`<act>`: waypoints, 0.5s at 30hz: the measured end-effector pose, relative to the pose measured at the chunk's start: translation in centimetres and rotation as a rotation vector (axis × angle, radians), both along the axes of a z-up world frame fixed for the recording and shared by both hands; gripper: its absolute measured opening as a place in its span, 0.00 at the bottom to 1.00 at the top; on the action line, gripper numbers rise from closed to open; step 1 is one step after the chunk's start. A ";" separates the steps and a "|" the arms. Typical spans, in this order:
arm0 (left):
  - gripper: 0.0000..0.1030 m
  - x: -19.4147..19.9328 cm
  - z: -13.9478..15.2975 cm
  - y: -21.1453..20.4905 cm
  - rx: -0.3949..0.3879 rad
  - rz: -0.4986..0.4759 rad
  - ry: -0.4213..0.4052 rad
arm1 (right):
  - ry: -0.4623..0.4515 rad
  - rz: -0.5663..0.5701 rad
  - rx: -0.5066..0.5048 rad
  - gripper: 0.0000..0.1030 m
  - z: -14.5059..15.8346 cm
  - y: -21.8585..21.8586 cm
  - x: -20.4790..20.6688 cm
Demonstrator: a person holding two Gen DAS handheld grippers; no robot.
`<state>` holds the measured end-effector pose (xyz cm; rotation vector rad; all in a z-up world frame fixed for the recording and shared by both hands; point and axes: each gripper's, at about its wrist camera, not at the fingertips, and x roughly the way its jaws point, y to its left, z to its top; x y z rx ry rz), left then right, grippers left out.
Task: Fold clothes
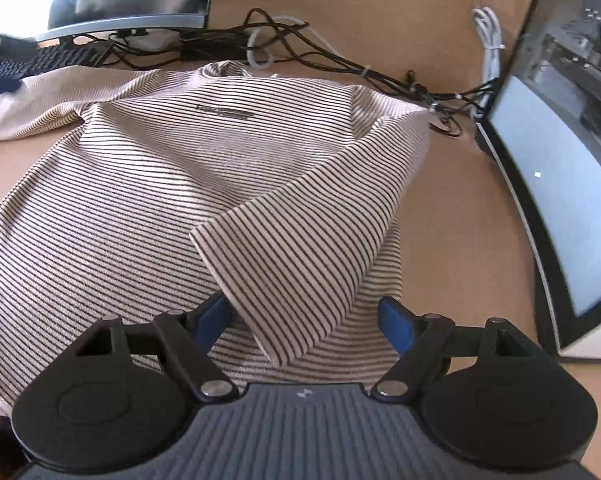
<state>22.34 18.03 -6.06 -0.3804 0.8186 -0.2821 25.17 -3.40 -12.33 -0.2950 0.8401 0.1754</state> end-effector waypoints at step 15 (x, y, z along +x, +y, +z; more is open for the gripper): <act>0.96 -0.4 -3.2 -2.6 -0.025 -0.137 0.082 | -0.084 -0.009 -0.167 0.23 2.9 -1.4 -3.4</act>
